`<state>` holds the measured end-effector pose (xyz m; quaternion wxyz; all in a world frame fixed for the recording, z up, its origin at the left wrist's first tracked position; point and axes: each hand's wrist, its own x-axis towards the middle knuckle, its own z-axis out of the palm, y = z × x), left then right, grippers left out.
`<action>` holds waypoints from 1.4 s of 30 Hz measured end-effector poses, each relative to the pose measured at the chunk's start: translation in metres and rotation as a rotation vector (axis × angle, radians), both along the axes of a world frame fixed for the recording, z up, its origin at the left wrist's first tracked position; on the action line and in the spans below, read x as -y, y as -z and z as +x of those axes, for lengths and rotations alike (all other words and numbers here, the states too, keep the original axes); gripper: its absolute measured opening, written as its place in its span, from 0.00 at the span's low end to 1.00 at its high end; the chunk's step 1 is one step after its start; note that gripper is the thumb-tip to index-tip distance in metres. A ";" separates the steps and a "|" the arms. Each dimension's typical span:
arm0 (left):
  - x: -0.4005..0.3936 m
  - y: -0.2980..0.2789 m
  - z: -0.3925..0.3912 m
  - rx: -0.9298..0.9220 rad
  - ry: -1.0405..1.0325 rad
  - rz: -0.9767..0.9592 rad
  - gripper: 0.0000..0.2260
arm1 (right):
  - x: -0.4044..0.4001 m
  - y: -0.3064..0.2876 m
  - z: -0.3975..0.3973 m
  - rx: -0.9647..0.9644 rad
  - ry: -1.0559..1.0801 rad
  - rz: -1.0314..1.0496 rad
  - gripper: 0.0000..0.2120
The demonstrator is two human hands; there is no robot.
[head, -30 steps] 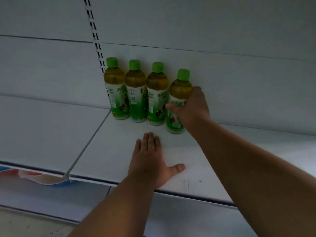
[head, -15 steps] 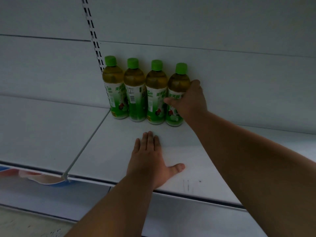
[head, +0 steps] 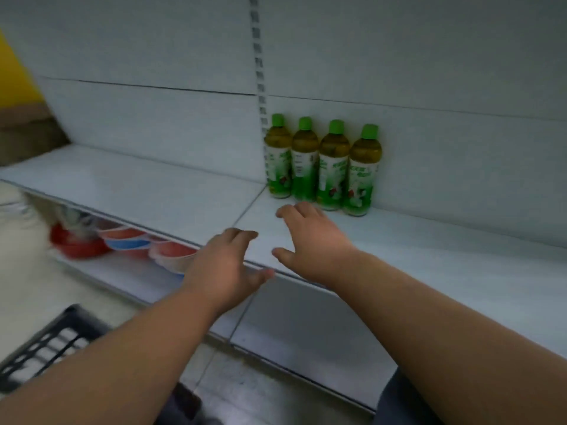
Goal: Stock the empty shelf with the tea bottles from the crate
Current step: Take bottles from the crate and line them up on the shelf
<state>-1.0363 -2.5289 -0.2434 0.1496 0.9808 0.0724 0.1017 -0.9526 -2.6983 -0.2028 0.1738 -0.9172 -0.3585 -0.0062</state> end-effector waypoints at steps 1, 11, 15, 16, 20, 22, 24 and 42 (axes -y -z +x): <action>-0.012 -0.010 -0.025 -0.005 -0.042 0.023 0.34 | -0.016 -0.004 -0.014 0.013 -0.069 -0.014 0.30; -0.082 -0.051 -0.284 -0.186 -0.641 0.151 0.34 | -0.159 -0.037 -0.189 0.096 -0.706 -0.078 0.24; -0.091 -0.030 -0.351 -0.225 -0.832 0.069 0.38 | -0.200 -0.025 -0.246 0.080 -0.854 -0.141 0.23; -0.093 -0.022 -0.362 -0.217 -0.880 0.048 0.39 | -0.211 -0.019 -0.254 0.076 -0.876 -0.156 0.24; -0.098 0.023 -0.398 -0.198 -1.030 -0.018 0.41 | -0.255 0.021 -0.274 0.067 -0.920 -0.272 0.28; -0.102 0.049 -0.408 -0.210 -1.074 -0.039 0.40 | -0.276 0.048 -0.284 0.041 -0.938 -0.323 0.28; -0.114 0.074 -0.410 -0.219 -1.116 -0.052 0.40 | -0.296 0.079 -0.292 -0.003 -0.946 -0.340 0.26; -0.167 0.252 -0.369 -0.394 -1.252 -0.225 0.48 | -0.388 0.298 -0.255 -0.436 -0.643 -0.584 0.35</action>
